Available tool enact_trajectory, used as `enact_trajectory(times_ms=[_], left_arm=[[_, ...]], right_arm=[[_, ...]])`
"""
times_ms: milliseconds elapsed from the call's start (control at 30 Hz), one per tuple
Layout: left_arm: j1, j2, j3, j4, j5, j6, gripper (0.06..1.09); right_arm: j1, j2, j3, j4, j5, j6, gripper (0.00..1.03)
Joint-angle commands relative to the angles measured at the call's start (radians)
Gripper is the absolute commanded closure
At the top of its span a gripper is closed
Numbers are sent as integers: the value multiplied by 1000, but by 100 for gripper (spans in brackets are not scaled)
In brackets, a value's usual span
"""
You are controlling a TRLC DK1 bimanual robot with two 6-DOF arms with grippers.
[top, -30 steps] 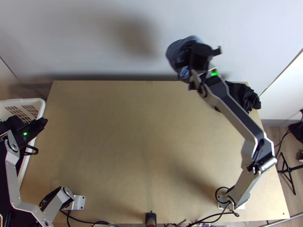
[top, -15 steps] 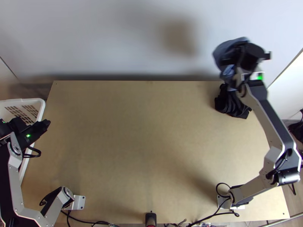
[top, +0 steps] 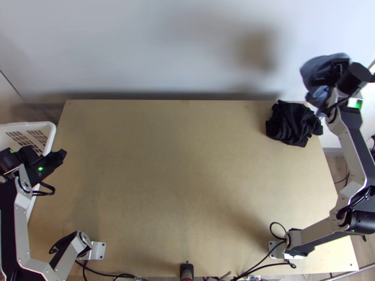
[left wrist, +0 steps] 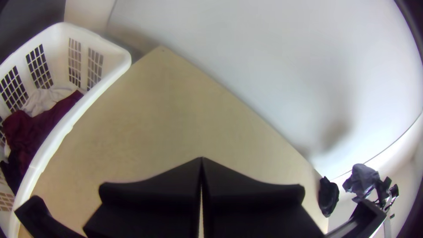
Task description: Fold the t-shirt
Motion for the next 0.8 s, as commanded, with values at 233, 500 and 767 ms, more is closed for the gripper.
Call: enact_trajectory(times_ms=[233,500,767], left_arm=[[11,1,-78,24,-16,45,105],[48,18,-139,58,-16,88,105],[130,88,-175,82,-15,188,105]], right_arm=[[-125,-43,-302,229,-109,-113,100],[13,20,-499,312,-45,-64,100],[151,99,-620,364,54,-27,100]])
